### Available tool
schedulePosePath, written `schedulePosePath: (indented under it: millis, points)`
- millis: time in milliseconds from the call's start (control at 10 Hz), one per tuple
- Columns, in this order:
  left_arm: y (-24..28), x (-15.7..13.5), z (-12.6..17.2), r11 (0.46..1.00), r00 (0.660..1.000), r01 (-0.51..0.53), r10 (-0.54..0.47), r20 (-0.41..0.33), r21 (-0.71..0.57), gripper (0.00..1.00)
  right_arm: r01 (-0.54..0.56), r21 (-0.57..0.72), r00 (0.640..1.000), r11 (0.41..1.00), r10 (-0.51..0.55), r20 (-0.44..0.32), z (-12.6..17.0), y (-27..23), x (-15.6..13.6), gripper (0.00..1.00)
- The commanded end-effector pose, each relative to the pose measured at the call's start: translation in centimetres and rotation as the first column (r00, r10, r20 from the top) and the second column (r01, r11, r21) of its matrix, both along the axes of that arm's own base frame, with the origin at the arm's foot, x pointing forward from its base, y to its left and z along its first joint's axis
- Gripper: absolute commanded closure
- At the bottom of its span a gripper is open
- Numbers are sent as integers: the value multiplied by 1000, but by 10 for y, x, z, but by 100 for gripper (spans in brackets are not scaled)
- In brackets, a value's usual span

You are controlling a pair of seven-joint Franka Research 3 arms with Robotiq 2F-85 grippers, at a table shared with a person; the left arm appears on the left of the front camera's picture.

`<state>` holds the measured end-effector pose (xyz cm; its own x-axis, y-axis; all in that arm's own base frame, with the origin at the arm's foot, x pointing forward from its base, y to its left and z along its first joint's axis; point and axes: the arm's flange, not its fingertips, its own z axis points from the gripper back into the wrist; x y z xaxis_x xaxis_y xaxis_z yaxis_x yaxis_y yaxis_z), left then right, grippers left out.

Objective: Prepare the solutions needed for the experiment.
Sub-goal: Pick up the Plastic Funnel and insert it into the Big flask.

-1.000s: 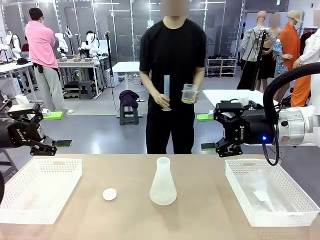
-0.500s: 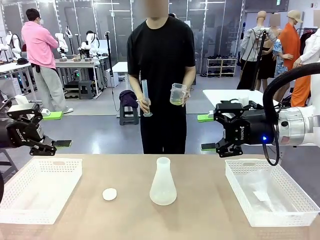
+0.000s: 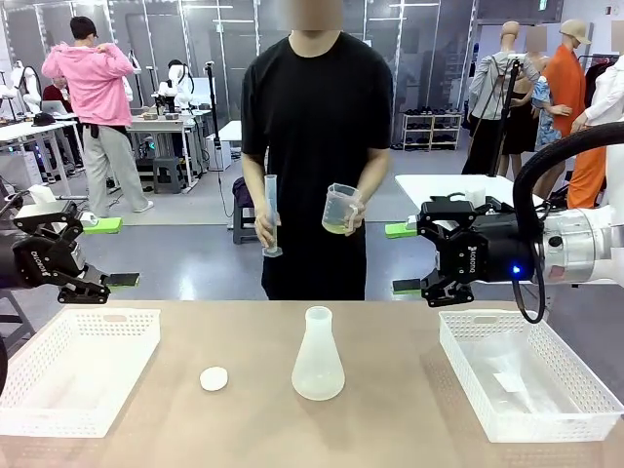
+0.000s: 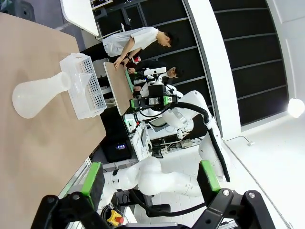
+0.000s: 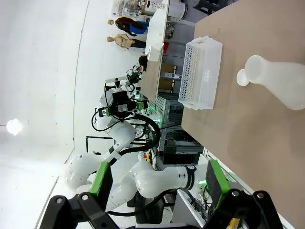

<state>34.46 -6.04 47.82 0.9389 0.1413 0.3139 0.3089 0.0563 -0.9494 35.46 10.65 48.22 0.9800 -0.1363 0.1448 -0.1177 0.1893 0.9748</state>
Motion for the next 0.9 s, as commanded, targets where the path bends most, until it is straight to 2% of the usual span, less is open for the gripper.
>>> schedulePosePath:
  millis: [0,100,200,500,700,800]
  points:
    - [0,-1,-1,1000,1000,11,-11,-1,-7,0,0,0,1000,1000,0,0,0,0,0,0]
    - [0,-1,-1,1000,1000,11,-11,-1,-7,0,63,-51,998,997,-65,-20,7,-11,9,0]
    - [0,-1,-1,1000,1000,11,-11,-1,-7,0,144,-130,989,981,-146,-7,15,-32,21,0]
    - [0,-1,-1,1000,1000,11,-11,-1,-7,0,245,-351,969,904,-218,116,32,-89,50,0]
    - [0,-1,-1,1000,1000,11,-11,-1,-7,0,391,-511,917,766,-375,140,35,-107,70,0]
    - [0,-1,-1,1000,1000,11,-11,-1,-7,0,429,-544,893,721,-428,138,38,-113,80,0]
